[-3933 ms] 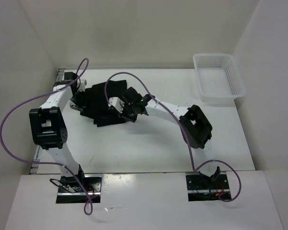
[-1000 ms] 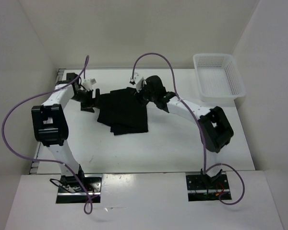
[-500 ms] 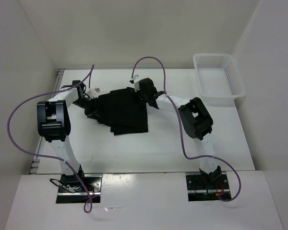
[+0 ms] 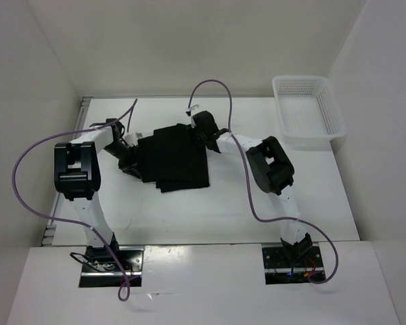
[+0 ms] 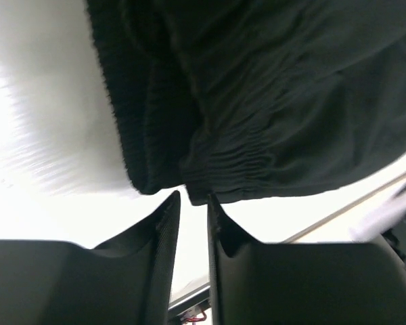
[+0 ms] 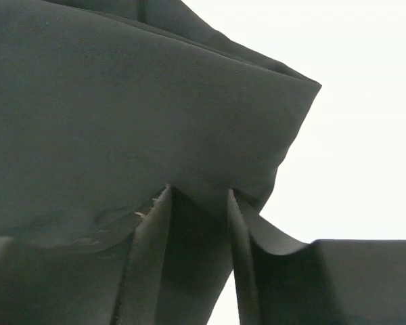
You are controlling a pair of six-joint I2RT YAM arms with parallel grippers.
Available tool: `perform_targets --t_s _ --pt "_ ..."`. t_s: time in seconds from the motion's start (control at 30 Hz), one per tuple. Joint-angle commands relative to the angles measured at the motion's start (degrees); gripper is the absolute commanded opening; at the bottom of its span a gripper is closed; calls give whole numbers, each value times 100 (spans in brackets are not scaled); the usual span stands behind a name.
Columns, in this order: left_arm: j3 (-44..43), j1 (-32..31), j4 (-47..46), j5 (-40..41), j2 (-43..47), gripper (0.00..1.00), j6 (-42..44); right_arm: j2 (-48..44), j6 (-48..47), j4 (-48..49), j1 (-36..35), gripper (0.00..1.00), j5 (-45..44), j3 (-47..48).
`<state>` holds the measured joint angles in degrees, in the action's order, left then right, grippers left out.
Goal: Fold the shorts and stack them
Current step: Fold the shorts
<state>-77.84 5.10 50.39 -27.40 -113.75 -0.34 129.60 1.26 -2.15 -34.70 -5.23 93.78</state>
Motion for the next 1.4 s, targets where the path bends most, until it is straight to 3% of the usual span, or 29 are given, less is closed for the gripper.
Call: perform_targets --t_s 0.0,0.07,0.2,0.23,0.33,0.37,0.47,0.57,0.67,0.97,1.13,1.37 --pt "68 -45 32 630 240 30 34 39 24 83 -72 45 -215 211" --pt "15 -105 32 630 292 35 34 -136 -134 153 -142 53 -215 150" --pt "-117 -106 32 578 547 57 34 -637 -582 215 -195 60 -162 228" --pt "-178 -106 32 578 730 70 34 -899 -696 137 -195 60 -162 229" --pt "-231 -10 32 192 1230 86 34 -1496 -1038 -213 -195 65 -434 456" --pt "-231 52 -81 69 1381 100 34 -1664 -1118 -337 -195 65 -513 509" --pt "-127 411 -423 -344 2101 100 34 -2402 -1478 -830 -195 69 -715 423" --pt "269 912 -1098 -215 2971 100 34 -3325 -1874 -971 -91 70 -838 -121" --pt "620 1299 -1592 593 3701 100 34 -4254 -2103 -971 111 71 -1023 -921" --pt "1850 1950 -2155 2578 5168 100 34 -6191 -2261 -611 1772 75 -963 -3022" --pt "2027 2056 -2218 3073 5398 100 34 -7078 -2227 -444 2072 76 -795 -3726" --pt "2220 2056 -2323 3021 5653 100 34 -7774 -2051 -497 2274 76 -540 -4428"
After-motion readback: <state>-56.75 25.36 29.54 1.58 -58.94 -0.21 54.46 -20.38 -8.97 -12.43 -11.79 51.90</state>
